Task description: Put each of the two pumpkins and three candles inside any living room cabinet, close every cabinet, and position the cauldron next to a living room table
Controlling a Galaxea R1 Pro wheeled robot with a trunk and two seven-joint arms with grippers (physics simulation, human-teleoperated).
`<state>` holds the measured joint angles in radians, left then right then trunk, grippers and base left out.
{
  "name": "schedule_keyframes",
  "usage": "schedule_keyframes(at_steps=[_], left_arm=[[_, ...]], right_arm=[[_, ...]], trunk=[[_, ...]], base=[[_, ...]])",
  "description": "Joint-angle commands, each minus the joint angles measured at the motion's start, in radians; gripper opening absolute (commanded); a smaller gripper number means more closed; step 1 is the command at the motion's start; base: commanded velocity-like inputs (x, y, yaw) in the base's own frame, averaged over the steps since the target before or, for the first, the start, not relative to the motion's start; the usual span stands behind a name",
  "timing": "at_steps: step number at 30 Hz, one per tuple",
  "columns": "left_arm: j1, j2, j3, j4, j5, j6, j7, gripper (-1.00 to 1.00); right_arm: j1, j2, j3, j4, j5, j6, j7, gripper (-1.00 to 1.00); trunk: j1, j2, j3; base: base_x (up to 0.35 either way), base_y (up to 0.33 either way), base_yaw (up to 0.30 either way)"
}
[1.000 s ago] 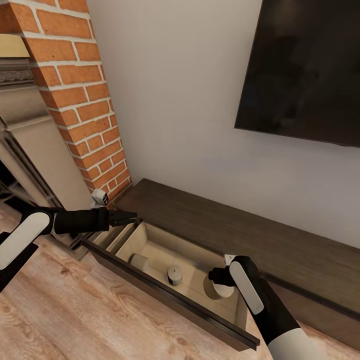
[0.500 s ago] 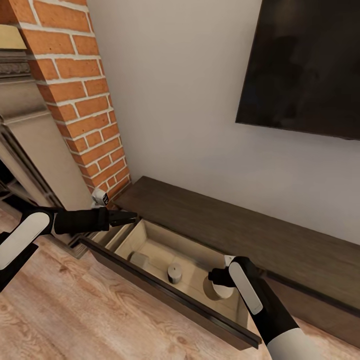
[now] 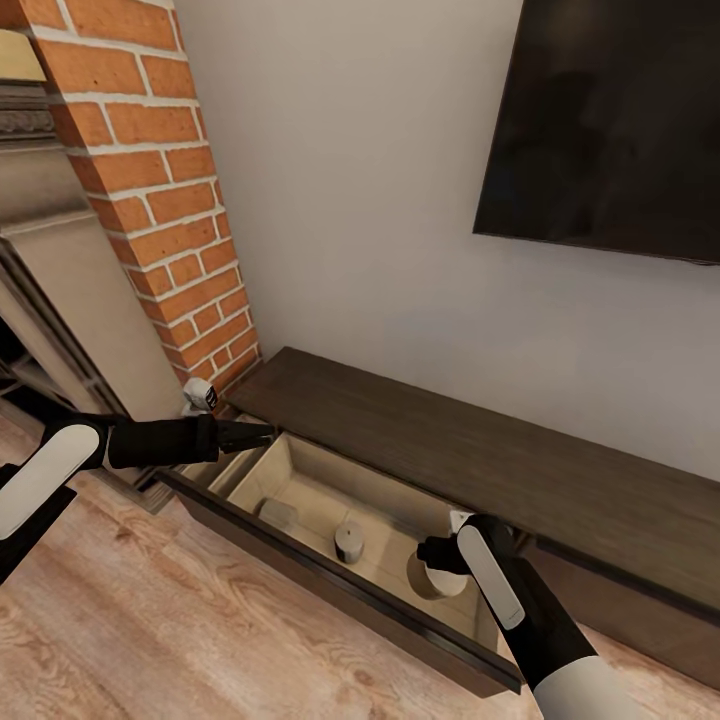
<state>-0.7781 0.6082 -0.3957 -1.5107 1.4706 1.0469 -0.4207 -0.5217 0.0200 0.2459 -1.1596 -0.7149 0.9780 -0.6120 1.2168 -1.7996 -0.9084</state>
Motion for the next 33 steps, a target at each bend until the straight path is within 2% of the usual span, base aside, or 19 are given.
schedule_keyframes(at_steps=[1,12,27,33], left_arm=[[-0.001,0.001,-0.002,0.000,-0.006,0.000,-0.009,1.00],[-0.001,0.001,-0.002,0.000,-0.006,0.000,-0.009,1.00],[-0.001,0.001,-0.002,0.000,-0.006,0.000,-0.009,1.00],[-0.001,0.001,-0.002,0.000,-0.006,0.000,-0.009,1.00]], right_arm=[[-0.001,0.000,0.001,0.001,-0.012,-0.001,-0.012,-1.00],[-0.001,0.000,0.001,0.006,-0.012,-0.004,-0.012,-1.00],[-0.001,0.000,0.001,0.006,-0.012,-0.004,-0.012,-1.00],[-0.001,0.000,0.001,0.006,-0.012,-0.004,-0.012,-1.00]], trunk=[[0.004,-0.008,-0.004],[0.046,-0.085,-0.038],[0.046,-0.085,-0.038],[0.046,-0.085,-0.038]], base=[[0.000,0.000,0.000],[0.000,0.000,0.000],[0.002,0.000,0.000],[0.168,0.000,0.000]])
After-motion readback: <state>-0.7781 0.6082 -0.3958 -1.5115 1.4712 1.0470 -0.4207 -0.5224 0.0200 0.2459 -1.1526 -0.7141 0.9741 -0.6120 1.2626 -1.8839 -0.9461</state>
